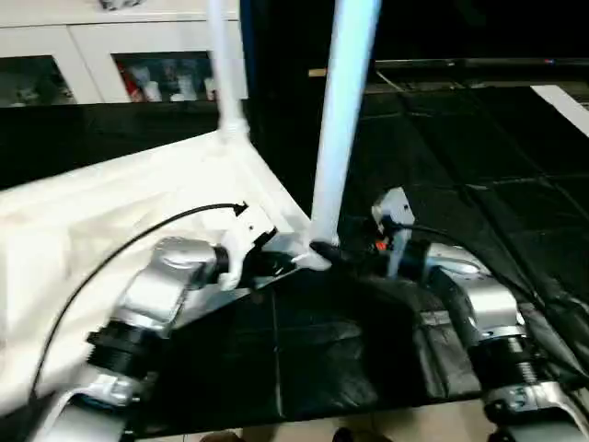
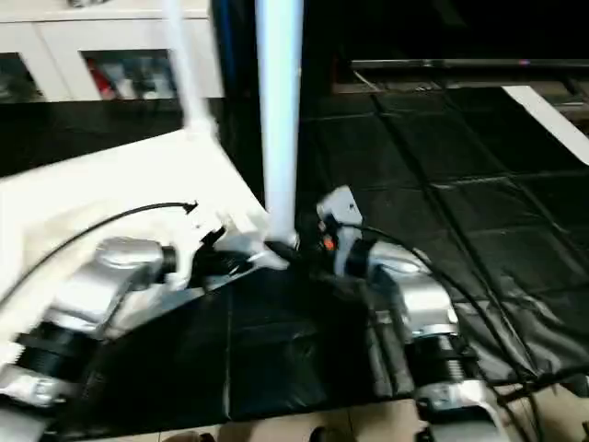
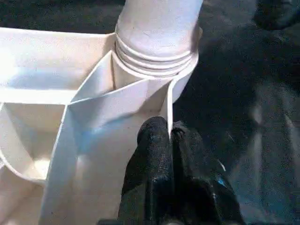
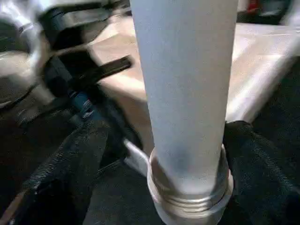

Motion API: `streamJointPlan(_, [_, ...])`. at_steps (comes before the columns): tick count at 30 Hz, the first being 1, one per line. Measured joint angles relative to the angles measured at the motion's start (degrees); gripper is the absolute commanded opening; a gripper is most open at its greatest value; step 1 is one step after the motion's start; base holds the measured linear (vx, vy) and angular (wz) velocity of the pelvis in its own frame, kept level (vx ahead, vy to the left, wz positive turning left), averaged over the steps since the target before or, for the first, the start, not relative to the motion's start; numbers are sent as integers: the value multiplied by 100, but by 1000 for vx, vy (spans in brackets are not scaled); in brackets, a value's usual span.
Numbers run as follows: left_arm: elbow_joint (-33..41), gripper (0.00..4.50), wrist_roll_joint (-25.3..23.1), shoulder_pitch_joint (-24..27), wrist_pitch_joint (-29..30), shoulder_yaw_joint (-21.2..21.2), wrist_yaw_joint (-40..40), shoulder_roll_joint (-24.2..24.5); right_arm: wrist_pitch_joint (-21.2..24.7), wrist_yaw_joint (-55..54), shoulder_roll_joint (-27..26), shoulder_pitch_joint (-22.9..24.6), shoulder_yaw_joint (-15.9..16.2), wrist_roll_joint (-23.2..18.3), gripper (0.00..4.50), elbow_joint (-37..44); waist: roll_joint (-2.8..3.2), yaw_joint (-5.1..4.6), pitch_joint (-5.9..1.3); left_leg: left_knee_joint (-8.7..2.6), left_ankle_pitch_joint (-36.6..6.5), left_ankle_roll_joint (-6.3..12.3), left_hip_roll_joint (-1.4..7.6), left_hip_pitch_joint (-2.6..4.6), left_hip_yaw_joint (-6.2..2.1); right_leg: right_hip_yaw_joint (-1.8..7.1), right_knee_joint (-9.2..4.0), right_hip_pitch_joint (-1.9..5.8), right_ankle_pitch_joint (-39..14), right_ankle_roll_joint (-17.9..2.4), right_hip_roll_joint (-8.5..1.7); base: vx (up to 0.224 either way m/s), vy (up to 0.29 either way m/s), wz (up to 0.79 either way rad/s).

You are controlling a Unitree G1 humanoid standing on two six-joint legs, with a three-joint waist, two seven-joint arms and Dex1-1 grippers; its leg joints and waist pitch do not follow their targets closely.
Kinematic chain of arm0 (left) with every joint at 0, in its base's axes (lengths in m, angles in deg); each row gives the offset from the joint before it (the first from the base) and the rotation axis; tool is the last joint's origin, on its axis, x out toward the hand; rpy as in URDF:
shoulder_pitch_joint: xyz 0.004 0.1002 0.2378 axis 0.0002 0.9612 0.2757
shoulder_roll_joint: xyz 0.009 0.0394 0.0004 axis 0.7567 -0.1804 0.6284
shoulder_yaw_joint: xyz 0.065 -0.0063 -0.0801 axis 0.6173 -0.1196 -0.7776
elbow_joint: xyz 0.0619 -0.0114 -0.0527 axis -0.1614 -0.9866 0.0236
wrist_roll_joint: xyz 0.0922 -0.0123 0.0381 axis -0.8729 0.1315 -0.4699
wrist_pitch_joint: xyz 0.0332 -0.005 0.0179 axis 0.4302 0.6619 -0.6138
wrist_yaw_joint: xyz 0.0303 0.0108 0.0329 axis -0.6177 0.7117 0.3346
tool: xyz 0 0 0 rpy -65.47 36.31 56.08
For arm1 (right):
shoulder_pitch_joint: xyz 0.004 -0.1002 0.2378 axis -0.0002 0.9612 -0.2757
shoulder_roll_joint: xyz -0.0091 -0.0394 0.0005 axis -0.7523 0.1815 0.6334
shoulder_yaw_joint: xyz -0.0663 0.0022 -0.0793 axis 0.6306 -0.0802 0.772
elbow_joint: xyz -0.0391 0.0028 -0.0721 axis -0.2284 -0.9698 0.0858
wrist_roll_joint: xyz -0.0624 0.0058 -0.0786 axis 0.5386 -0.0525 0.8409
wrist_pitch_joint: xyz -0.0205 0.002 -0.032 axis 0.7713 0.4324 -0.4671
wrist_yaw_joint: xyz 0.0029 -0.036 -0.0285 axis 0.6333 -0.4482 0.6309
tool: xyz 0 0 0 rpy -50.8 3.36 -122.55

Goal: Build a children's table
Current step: Rotate leg to tighten

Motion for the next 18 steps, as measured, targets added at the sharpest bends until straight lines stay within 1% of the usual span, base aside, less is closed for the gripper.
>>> streamJointPlan(3, [29,0,1,1,-209,188,-376,169,-14,642,262,-1,95,-89,430,-2,0,101,0,14,-1,3,4,-10,11,5,1,3,0,0,-3,0,0,0])
streamJointPlan(4, [35,0,4,1,-374,289,-566,253,-36,935,410,-4,185,-159,430,-2,-1,140,0,20,-2,4,6,-15,11,5,2,4,0,0,-3,0,0,0])
streamJointPlan(7, [12,0,0,0,-705,446,-927,414,-124,1479,595,-11,356,-194,430,-12,-1,189,0,38,1,6,27,-28,30,1,14,4,0,0,-3,0,0,0])
streamJointPlan(10, [-14,0,-4,-2,-921,551,-1142,435,-185,1823,648,-41,504,-192,430,-55,-1,209,0,70,0,5,35,-40,35,3,29,4,0,0,-3,0,0,0])
streamJointPlan(13, [-29,0,-3,-11,-1122,693,-1335,441,-302,2179,700,-191,668,-184,397,-235,-8,203,3,87,-11,-13,36,-45,35,9,37,9,0,0,-5,0,0,0])
streamJointPlan(16, [-26,0,2,-16,-1276,809,-1510,471,-370,2370,718,-300,705,-162,385,-348,-13,209,6,88,-10,-13,38,-47,36,9,44,15,0,0,-7,0,0,0])
streamJointPlan(18, [-25,0,2,-16,-1348,839,-1593,492,-417,2481,724,-374,797,-143,358,-426,-13,211,5,89,-9,-13,38,-48,36,10,50,16,0,0,-7,0,0,0])
